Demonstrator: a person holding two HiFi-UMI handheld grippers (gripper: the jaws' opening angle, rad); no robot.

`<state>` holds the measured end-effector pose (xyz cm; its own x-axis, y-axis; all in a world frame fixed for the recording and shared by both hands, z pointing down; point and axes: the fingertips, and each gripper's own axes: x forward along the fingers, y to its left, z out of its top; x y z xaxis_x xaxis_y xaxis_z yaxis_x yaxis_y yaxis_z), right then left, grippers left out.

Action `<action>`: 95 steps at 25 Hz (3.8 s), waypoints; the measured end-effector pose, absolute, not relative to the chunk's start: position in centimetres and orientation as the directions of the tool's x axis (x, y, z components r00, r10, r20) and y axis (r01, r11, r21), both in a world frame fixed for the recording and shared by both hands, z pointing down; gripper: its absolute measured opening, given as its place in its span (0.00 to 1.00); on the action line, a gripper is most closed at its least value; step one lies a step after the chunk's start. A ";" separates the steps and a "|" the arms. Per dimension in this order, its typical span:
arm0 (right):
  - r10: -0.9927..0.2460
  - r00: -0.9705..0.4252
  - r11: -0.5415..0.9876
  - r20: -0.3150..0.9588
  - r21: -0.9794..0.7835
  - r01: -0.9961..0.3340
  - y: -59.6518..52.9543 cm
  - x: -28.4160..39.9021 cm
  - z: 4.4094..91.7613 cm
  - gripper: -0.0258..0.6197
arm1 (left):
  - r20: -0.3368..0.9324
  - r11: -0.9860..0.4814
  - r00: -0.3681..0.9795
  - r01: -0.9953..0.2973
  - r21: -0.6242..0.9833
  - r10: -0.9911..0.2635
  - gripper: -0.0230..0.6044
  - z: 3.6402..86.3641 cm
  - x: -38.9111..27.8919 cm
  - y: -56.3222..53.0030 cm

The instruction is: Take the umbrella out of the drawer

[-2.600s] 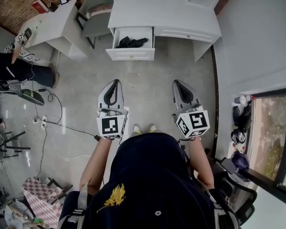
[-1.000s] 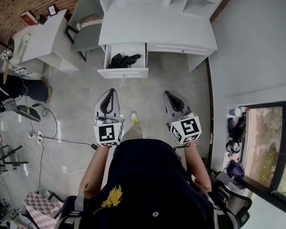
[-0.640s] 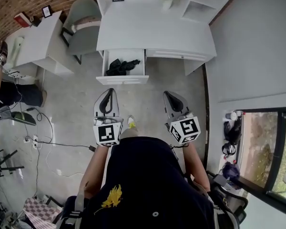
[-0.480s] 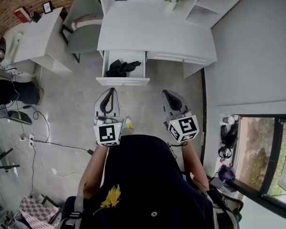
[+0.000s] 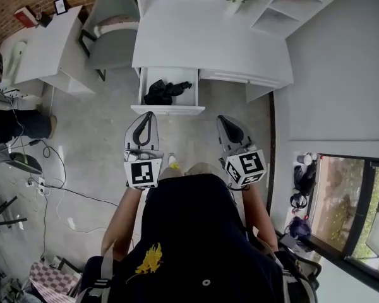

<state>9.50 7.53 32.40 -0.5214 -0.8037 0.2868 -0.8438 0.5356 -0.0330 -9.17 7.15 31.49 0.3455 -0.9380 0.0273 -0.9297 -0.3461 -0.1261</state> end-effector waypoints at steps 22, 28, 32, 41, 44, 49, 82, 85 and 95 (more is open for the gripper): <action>-0.755 -0.581 0.610 0.304 0.000 -0.793 -4.6 8.3 33.3 0.08 | 0.079 -0.291 0.282 -0.949 -0.125 -0.956 0.07 32.6 -9.9 -2.9; -0.732 -0.601 0.643 0.323 0.035 -0.765 -7.7 8.2 34.3 0.08 | 0.122 -0.270 0.256 -0.957 -0.109 -0.959 0.07 34.8 -9.9 -4.8; -0.695 -0.624 0.684 0.356 0.062 -0.727 -9.5 7.9 35.9 0.08 | 0.143 -0.253 0.236 -0.960 -0.119 -0.961 0.07 36.1 -9.9 -6.3; -0.591 -0.671 0.762 0.447 0.036 -0.647 -14.0 7.7 41.2 0.08 | 0.212 -0.216 0.185 -0.967 -0.135 -0.960 0.07 38.6 -9.7 -9.2; -0.552 -0.688 0.788 0.471 0.023 -0.615 -15.2 7.3 42.6 0.08 | 0.232 -0.201 0.166 -0.970 -0.136 -0.958 0.07 39.4 -9.4 -10.0; -0.490 -0.711 0.829 0.505 0.019 -0.558 -16.5 6.4 45.3 0.09 | 0.262 -0.170 0.130 -0.976 -0.135 -0.956 0.07 40.8 -9.1 -10.6; -0.181 -0.425 0.974 0.887 0.221 0.046 -13.7 -3.2 73.8 0.53 | 0.312 -0.144 0.139 -0.990 0.007 -0.940 0.07 51.3 -12.7 -10.2; -0.195 -0.386 0.962 0.902 0.253 0.106 -14.0 -3.2 76.8 0.55 | 0.339 -0.137 0.140 -0.990 0.032 -0.930 0.07 52.9 -12.9 -10.6; -0.147 -0.336 0.959 0.931 0.216 0.181 -14.7 -3.2 82.1 0.56 | 0.338 -0.082 0.109 -0.992 0.092 -0.935 0.07 55.0 -13.5 -11.6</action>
